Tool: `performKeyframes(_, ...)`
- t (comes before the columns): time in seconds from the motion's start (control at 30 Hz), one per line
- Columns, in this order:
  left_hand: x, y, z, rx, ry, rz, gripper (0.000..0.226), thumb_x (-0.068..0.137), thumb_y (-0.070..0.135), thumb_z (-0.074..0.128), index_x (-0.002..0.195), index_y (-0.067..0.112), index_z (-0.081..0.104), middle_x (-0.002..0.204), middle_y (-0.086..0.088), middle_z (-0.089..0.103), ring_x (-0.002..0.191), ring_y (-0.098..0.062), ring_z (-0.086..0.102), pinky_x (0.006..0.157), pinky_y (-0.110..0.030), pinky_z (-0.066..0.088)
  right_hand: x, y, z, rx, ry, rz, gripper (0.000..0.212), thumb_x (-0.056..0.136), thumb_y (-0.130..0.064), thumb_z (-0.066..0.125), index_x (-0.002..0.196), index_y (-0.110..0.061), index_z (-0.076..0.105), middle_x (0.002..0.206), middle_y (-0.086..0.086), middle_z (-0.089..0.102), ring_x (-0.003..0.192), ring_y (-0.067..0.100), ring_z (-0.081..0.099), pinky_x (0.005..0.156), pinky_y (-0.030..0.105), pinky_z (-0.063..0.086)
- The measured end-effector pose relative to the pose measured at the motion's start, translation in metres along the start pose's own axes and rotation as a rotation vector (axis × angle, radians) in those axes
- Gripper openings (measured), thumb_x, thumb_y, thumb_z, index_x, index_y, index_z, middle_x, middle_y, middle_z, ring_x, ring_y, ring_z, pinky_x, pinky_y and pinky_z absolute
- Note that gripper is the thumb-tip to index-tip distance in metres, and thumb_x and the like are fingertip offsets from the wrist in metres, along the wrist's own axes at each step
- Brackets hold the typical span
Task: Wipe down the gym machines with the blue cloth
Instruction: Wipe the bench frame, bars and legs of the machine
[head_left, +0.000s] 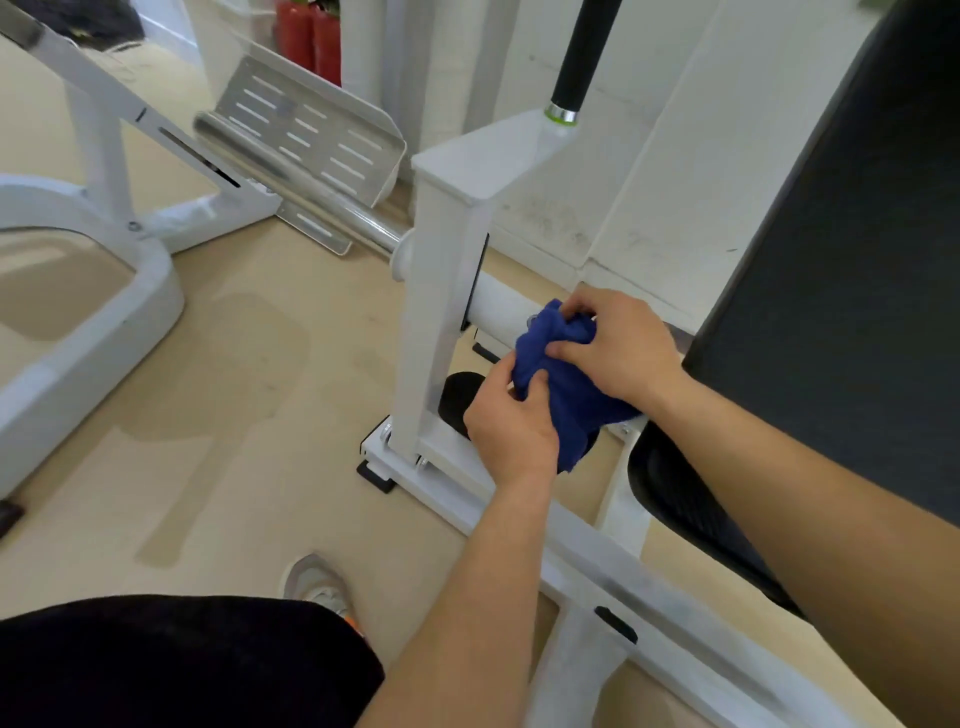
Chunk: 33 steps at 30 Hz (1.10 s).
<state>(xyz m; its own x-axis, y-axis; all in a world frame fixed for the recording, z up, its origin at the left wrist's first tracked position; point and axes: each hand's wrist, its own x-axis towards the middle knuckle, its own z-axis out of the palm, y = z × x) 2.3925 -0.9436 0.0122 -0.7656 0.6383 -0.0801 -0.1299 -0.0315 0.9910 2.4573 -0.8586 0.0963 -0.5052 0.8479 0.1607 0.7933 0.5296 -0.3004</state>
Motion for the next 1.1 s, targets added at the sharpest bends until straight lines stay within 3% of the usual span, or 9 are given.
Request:
performKeyframes(0.1, 0.013, 0.020, -0.037, 0.080, 0.042, 0.082, 0.021, 0.088, 0.015, 0.067, 0.104, 0.028, 0.065, 0.086, 0.019, 0.064, 0.080, 0.003, 0.061, 0.070, -0.010, 0.047, -0.014, -0.021, 0.013, 0.229, 0.059, -0.008, 0.030, 0.081, -0.037, 0.078, 0.102, -0.028, 0.059, 0.095, -0.015, 0.062, 0.086, 0.006, 0.057, 0.075, 0.026, 0.048)
performKeyframes(0.23, 0.039, 0.048, -0.089, 0.251, 0.083, 0.303, 0.028, 0.085, 0.014, 0.069, 0.104, 0.029, 0.055, 0.098, 0.015, 0.061, 0.087, -0.004, 0.060, 0.079, -0.027, 0.055, -0.022, -0.066, 0.033, 0.630, 0.149, 0.023, 0.022, 0.085, -0.021, 0.073, 0.099, -0.028, 0.058, 0.094, -0.019, 0.063, 0.086, -0.002, 0.060, 0.072, 0.019, 0.047)
performKeyframes(0.37, 0.075, 0.075, -0.114, 0.405, 0.097, 0.513, 0.028, 0.083, 0.015, 0.072, 0.102, 0.025, 0.053, 0.103, 0.008, 0.057, 0.089, -0.005, 0.055, 0.076, -0.017, 0.048, -0.008, -0.105, 0.043, 0.852, 0.345, 0.059, 0.019, 0.089, -0.023, 0.071, 0.101, -0.032, 0.061, 0.104, -0.017, 0.064, 0.094, 0.000, 0.061, 0.078, 0.018, 0.051)
performKeyframes(0.47, 0.094, 0.078, -0.109, 0.485, 0.205, 0.591, 0.020, 0.085, 0.022, 0.070, 0.104, 0.026, 0.064, 0.108, 0.009, 0.058, 0.099, -0.008, 0.051, 0.080, -0.001, 0.033, 0.004, -0.115, 0.049, 0.810, 0.550, 0.102, 0.019, 0.089, -0.028, 0.071, 0.107, -0.030, 0.065, 0.114, -0.013, 0.051, 0.103, 0.002, 0.054, 0.088, 0.016, 0.048)
performKeyframes(0.57, 0.093, 0.064, -0.092, 0.415, 0.297, 0.554, 0.026, 0.092, 0.026, 0.063, 0.117, 0.027, 0.068, 0.113, 0.012, 0.058, 0.102, -0.005, 0.051, 0.083, -0.001, 0.034, 0.010, -0.112, 0.058, 0.805, 0.590, 0.114, 0.022, 0.091, -0.026, 0.069, 0.113, -0.027, 0.068, 0.104, -0.013, 0.050, 0.094, 0.000, 0.054, 0.083, 0.011, 0.046)
performKeyframes(0.7, 0.083, 0.035, -0.073, 0.352, 0.062, 0.485, 0.045, 0.100, 0.027, 0.043, 0.145, 0.030, 0.042, 0.111, 0.014, 0.064, 0.098, -0.003, 0.060, 0.084, -0.017, 0.047, 0.007, -0.095, 0.082, 0.801, 0.404, 0.140, 0.031, 0.096, -0.021, 0.062, 0.127, -0.021, 0.066, 0.104, -0.011, 0.058, 0.089, 0.000, 0.061, 0.086, 0.019, 0.052)
performKeyframes(0.8, 0.093, 0.033, -0.075, 0.293, 0.012, 0.418, 0.041, 0.102, 0.026, 0.041, 0.142, 0.033, 0.046, 0.103, 0.013, 0.067, 0.091, -0.001, 0.062, 0.079, -0.019, 0.050, 0.004, -0.092, 0.091, 0.795, 0.343, 0.080, 0.033, 0.097, -0.024, 0.061, 0.130, -0.020, 0.064, 0.110, -0.006, 0.059, 0.091, 0.002, 0.062, 0.086, 0.018, 0.052)
performKeyframes(0.93, 0.108, 0.057, -0.080, 0.238, 0.017, 0.416, 0.023, 0.099, 0.026, 0.048, 0.111, 0.033, 0.067, 0.084, 0.008, 0.070, 0.074, -0.004, 0.060, 0.069, -0.023, 0.049, 0.012, -0.099, 0.076, 0.858, 0.433, 0.099, 0.024, 0.096, -0.022, 0.063, 0.118, -0.014, 0.070, 0.108, -0.005, 0.061, 0.092, -0.002, 0.059, 0.080, 0.008, 0.044)
performKeyframes(1.1, 0.116, 0.081, -0.073, 0.108, 0.040, 0.453, 0.031, 0.100, 0.022, 0.051, 0.127, 0.027, 0.067, 0.091, 0.015, 0.072, 0.080, 0.002, 0.063, 0.072, -0.018, 0.047, 0.024, -0.108, 0.059, 0.975, 0.591, 0.123, 0.021, 0.090, -0.020, 0.071, 0.109, -0.013, 0.074, 0.100, -0.004, 0.069, 0.089, 0.001, 0.063, 0.078, 0.010, 0.047)
